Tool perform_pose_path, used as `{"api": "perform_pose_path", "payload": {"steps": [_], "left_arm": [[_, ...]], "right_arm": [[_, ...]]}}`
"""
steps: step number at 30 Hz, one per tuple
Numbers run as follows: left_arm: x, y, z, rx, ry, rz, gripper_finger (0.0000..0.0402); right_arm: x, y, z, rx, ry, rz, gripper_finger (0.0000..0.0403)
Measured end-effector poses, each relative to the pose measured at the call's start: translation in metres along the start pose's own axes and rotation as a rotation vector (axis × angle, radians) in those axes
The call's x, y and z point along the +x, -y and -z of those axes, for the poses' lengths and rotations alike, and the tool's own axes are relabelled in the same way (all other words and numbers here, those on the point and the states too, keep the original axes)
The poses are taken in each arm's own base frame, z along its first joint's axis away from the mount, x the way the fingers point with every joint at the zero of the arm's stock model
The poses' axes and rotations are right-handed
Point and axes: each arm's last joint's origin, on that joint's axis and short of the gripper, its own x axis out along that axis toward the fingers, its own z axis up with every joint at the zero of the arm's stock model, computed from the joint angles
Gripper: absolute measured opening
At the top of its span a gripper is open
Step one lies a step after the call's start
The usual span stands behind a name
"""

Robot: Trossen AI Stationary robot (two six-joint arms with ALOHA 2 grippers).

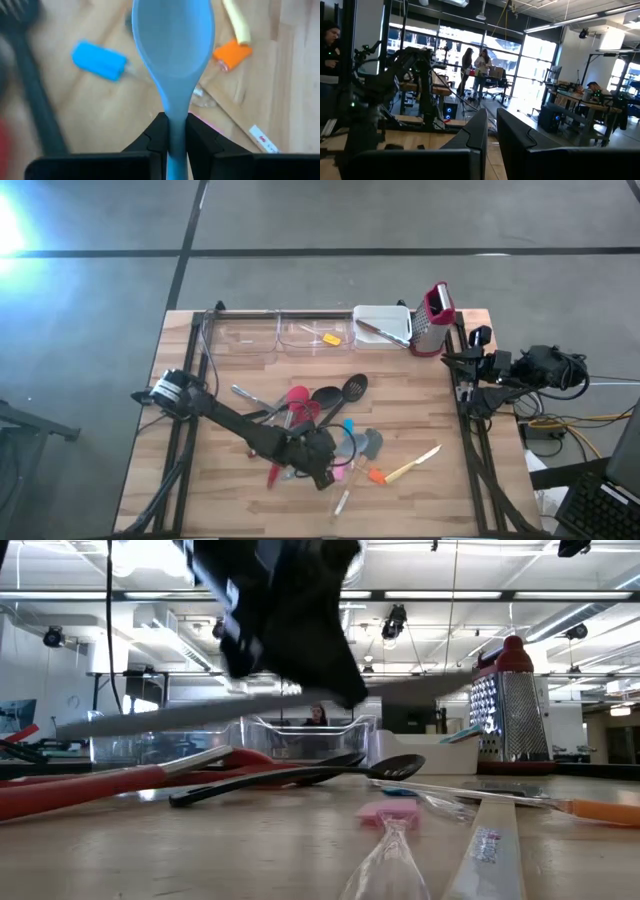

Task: Pick & Place Kitchen Items
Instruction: Put the blue serving spoon into the left transparent bin

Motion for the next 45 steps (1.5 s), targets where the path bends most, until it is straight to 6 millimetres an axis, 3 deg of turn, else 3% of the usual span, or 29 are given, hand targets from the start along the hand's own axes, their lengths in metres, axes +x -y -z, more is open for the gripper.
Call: {"api": "perform_pose_path", "payload": {"steps": [4,8,17,24,30,35,40,45], "left_arm": [[-0.030,-0.006,-0.017,0.165,0.052,-0.109,0.0046],[-0.071,-0.027,-0.031,0.276,0.066,-0.226,0.0046],[-0.173,-0.119,-0.054,0.346,-0.078,-0.429,0.0046],[-0.221,-0.182,-0.074,0.453,-0.061,-0.573,0.0046],[-0.240,-0.242,-0.081,0.362,-0.153,-0.651,0.0046],[-0.240,-0.289,-0.083,0.274,-0.267,-0.689,0.0046],[-0.222,-0.327,-0.083,0.219,-0.400,-0.662,0.0046],[-0.194,-0.352,-0.080,0.182,-0.564,-0.631,0.0046]], "right_arm": [[0.000,0.000,0.000,0.000,0.000,0.000,0.0034],[0.000,0.000,0.000,0.000,0.000,0.000,0.0034],[0.000,0.000,0.000,0.000,0.000,0.000,0.0034],[0.000,0.000,0.000,0.000,0.000,0.000,0.0034],[0.000,0.000,0.000,0.000,0.000,0.000,0.0034],[0.000,0.000,0.000,0.000,0.000,0.000,0.0034],[0.000,0.000,0.000,0.000,0.000,0.000,0.0034],[0.000,0.000,0.000,0.000,0.000,0.000,0.0034]]}}
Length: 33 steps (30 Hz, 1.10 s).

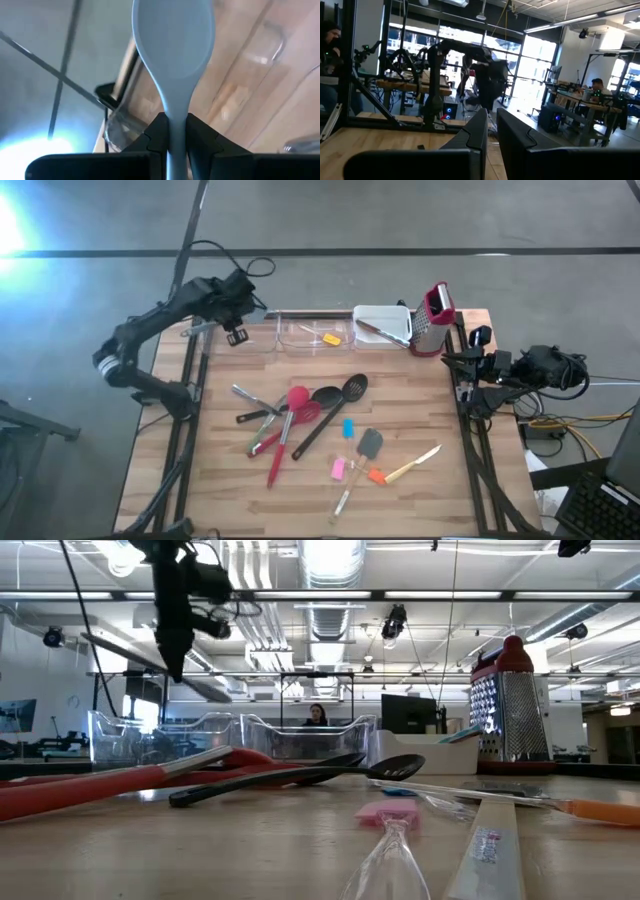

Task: Pick & Place Kitchen Items
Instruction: Put the blue serving spoon into the left transparent bin

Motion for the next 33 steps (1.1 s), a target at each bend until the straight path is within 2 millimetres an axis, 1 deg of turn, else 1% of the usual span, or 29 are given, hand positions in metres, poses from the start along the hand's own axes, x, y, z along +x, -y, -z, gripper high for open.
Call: {"api": "perform_pose_path", "payload": {"steps": [7,13,17,24,33], "left_arm": [[0.042,0.002,-0.017,0.059,-0.136,0.047,0.0046],[0.070,0.007,-0.026,0.100,-0.217,0.087,0.0046],[0.083,0.010,-0.031,0.123,-0.230,0.112,0.0046],[0.096,0.013,-0.039,0.133,-0.190,0.167,0.0046],[0.115,0.010,-0.038,0.111,-0.218,0.239,0.0046]], "right_arm": [[0.000,0.000,0.000,0.000,0.000,0.000,0.0034],[0.000,0.000,0.000,0.000,0.000,0.000,0.0034],[0.000,0.000,0.000,0.000,0.000,0.000,0.0034],[0.000,0.000,0.000,0.000,0.000,0.000,0.0034],[0.000,0.000,0.000,0.000,0.000,0.000,0.0034]]}}
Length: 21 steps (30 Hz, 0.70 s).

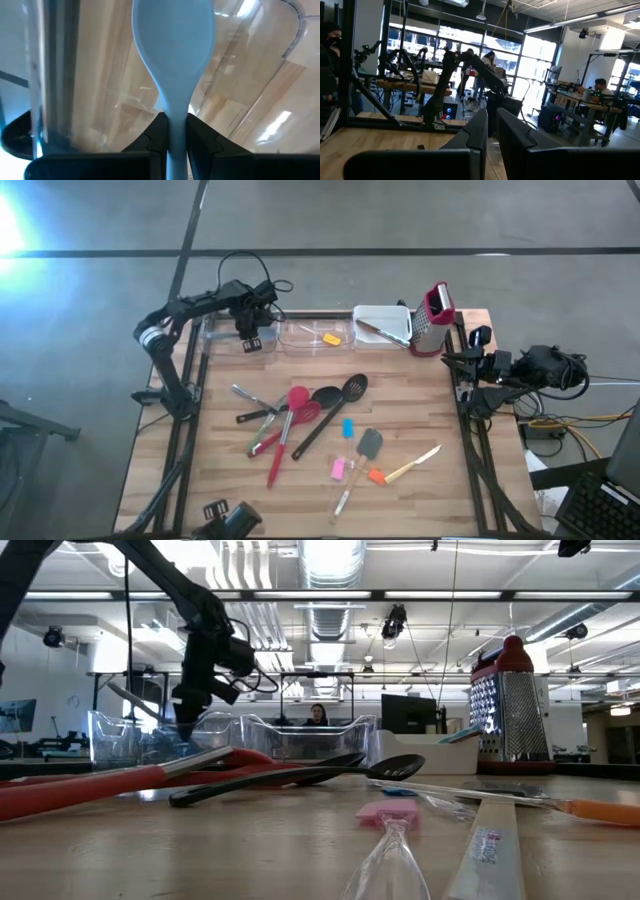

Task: Pick & Place Kitchen Items
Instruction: Put the blue serving spoon into the left transparent bin, then put the silver table knife into the white bin

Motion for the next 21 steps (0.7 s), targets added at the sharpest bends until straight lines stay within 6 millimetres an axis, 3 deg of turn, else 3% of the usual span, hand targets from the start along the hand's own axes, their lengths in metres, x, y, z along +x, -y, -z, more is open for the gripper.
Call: {"api": "perform_pose_path", "payload": {"steps": [4,13,21], "left_arm": [[0.006,-0.002,-0.001,-0.007,-0.014,0.017,0.0055],[0.011,-0.003,0.001,-0.003,-0.065,0.002,0.0134],[-0.019,-0.002,0.019,-0.027,-0.129,-0.052,0.0172]], "right_arm": [[0.000,0.000,0.000,0.000,0.000,0.000,0.0034],[0.000,0.000,0.000,0.000,0.000,0.000,0.0034],[0.000,0.000,0.000,0.000,0.000,0.000,0.0034]]}}
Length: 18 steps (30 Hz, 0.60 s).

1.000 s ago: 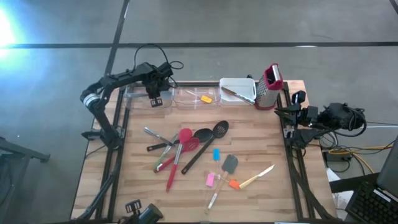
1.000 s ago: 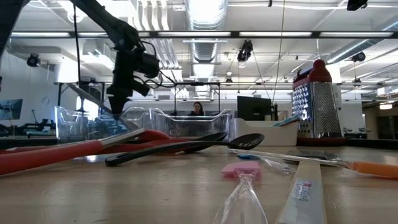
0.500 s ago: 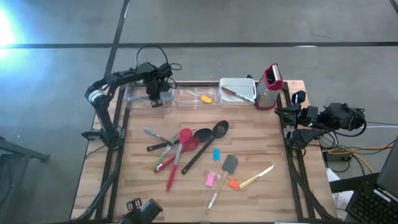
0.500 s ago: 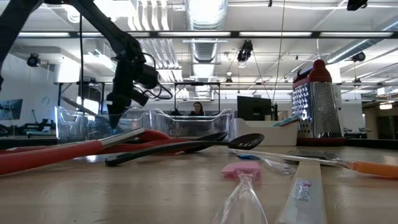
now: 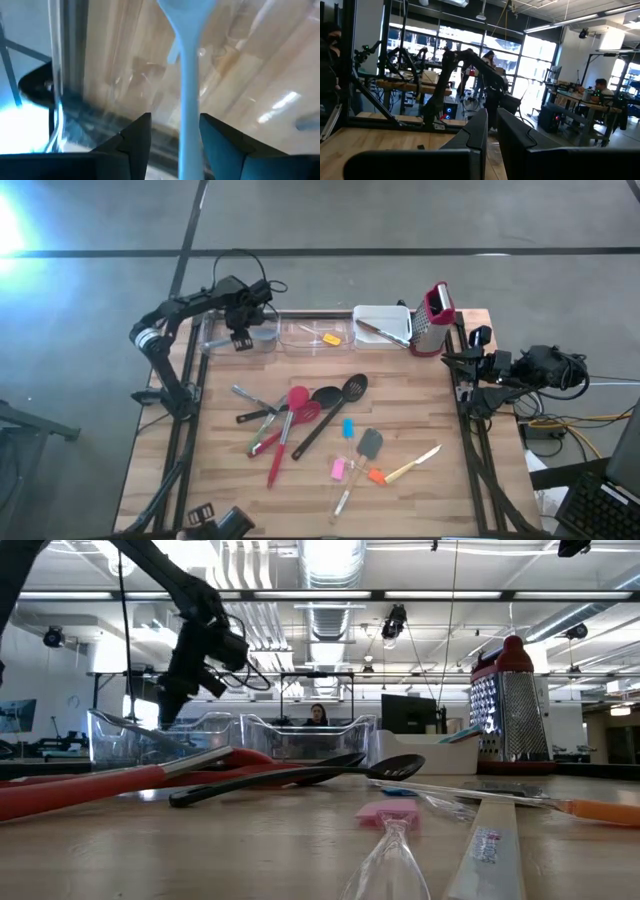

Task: Pick & Place Kitchen Items
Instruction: Put the silver table knife into the white bin

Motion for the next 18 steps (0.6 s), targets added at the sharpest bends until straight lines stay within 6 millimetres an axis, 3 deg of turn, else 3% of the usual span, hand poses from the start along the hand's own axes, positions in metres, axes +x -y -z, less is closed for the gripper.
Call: {"api": "perform_pose_path", "payload": {"steps": [10,18], "left_arm": [[-0.064,0.000,0.035,-0.118,0.171,-0.062,0.0174],[-0.107,0.031,0.062,-0.079,0.408,0.074,0.0174]], "right_arm": [[0.000,0.000,0.000,0.000,0.000,0.000,0.0034],[0.000,0.000,0.000,0.000,0.000,0.000,0.0034]]}}
